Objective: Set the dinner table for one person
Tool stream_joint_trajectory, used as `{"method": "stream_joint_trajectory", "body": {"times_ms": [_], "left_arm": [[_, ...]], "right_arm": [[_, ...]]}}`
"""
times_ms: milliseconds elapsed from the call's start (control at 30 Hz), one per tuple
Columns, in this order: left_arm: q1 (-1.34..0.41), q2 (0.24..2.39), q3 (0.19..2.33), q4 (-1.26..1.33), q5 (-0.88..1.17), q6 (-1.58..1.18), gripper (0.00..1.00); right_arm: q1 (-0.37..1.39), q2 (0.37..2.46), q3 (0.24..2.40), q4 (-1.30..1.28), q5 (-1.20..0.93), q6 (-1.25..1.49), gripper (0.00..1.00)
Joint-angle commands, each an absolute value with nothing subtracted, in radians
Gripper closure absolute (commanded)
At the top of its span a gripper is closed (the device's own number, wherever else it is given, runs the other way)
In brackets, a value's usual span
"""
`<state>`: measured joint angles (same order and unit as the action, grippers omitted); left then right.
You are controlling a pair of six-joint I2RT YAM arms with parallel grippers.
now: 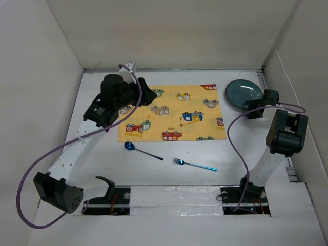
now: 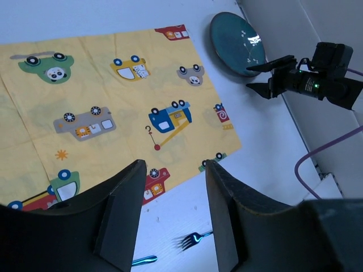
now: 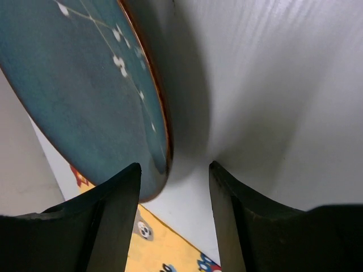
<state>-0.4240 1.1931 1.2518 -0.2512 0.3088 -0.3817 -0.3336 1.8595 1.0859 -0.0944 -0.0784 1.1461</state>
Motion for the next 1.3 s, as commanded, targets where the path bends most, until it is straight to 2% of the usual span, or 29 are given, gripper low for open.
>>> {"method": "stream_joint_trajectory", "body": {"times_ms": [0,67,167,200,233,300,333,367,467,500,600,733,867,1000,1267], "left_arm": [[-0.422,1.170,1.266,-0.238,0.292,-0.365,0.57],[-0.422,1.174,1.279,-0.241,0.278,-0.365,0.56],[-0.422,1.183,1.304,-0.250,0.253,-0.359,0.55],[-0.422,1.187,1.311,-0.259,0.236,-0.357,0.55],[-0.422,1.189,1.325,-0.264,0.232,-0.356,0.54],[-0.422,1.189,1.335,-0.276,0.210,-0.353,0.54],[-0.422,1.184,1.341,-0.281,0.204,-0.354,0.54],[-0.422,1.183,1.342,-0.284,0.193,-0.356,0.54],[-0.422,1.175,1.339,-0.291,0.181,-0.364,0.49],[-0.413,1.177,1.344,-0.302,0.179,-0.365,0.43],[-0.413,1.199,1.370,-0.319,0.186,-0.362,0.36],[-0.413,1.215,1.379,-0.354,0.209,-0.356,0.34],[-0.413,1.212,1.388,-0.364,0.212,-0.350,0.34],[-0.413,1.233,1.428,-0.374,0.210,-0.359,0.34],[-0.413,1.210,1.442,-0.380,0.158,-0.359,0.33]], "right_arm": [[-0.341,1.890,1.155,-0.049,-0.091,1.239,0.43],[-0.341,1.919,1.184,-0.084,-0.092,1.270,0.46],[-0.341,1.951,1.238,-0.123,-0.100,1.298,0.56],[-0.341,1.956,1.247,-0.133,-0.092,1.302,0.62],[-0.341,1.959,1.262,-0.144,-0.089,1.310,0.75],[-0.341,1.963,1.266,-0.155,-0.087,1.325,0.86],[-0.341,1.959,1.258,-0.156,-0.086,1.325,0.95],[-0.341,1.951,1.249,-0.146,-0.084,1.312,0.99],[-0.341,1.879,1.185,-0.073,-0.072,1.252,1.00],[-0.341,1.849,1.160,-0.033,-0.098,1.232,1.00],[-0.350,1.711,1.114,0.044,-0.147,1.161,1.00],[-0.318,1.478,1.094,0.107,-0.285,0.993,1.00],[-0.266,1.375,1.062,0.124,-0.377,0.945,1.00],[-0.136,1.348,1.023,0.147,-0.561,0.937,1.00],[0.167,1.486,1.075,0.195,-0.621,0.943,1.00]]}}
